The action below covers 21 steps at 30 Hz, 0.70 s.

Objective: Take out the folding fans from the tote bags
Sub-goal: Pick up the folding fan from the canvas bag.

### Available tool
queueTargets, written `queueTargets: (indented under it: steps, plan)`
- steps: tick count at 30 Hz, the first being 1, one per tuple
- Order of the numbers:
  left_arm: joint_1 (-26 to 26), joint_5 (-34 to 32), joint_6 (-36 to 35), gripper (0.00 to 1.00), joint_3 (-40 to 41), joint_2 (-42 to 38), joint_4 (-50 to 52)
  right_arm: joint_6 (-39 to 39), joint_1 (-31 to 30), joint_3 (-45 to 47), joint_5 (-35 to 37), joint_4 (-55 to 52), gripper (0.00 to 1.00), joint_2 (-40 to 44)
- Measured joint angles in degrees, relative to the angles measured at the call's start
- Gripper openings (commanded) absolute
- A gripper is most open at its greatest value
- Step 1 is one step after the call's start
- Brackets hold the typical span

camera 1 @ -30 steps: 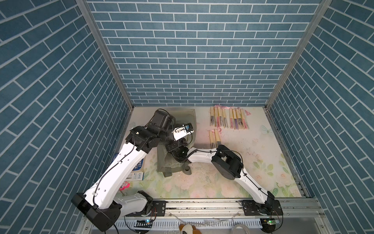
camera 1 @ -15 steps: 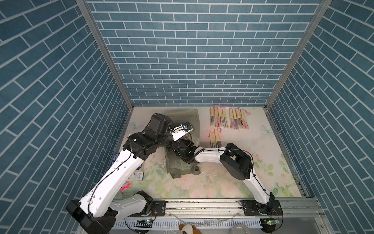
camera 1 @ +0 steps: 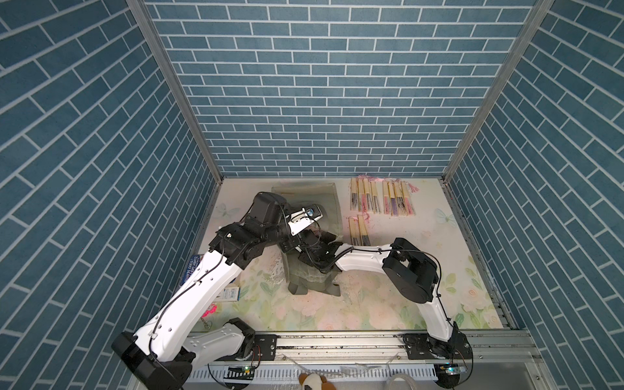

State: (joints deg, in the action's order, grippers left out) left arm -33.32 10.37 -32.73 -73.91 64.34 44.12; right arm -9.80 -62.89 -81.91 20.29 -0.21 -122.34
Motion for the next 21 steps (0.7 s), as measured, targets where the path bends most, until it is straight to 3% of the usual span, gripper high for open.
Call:
queueTargets:
  steps: [5, 21]
  plan:
    - [0.00, 0.17, 0.70, 0.00, 0.00, -0.35, -0.02, 1.66, -0.28, 0.00, 0.70, 0.72, 0.00, 0.00]
    - [-0.50, 0.15, 2.99, 0.00, 1.55, -3.67, -1.57, -17.33, -3.72, 2.97, 5.07, 1.60, 0.00, 2.80]
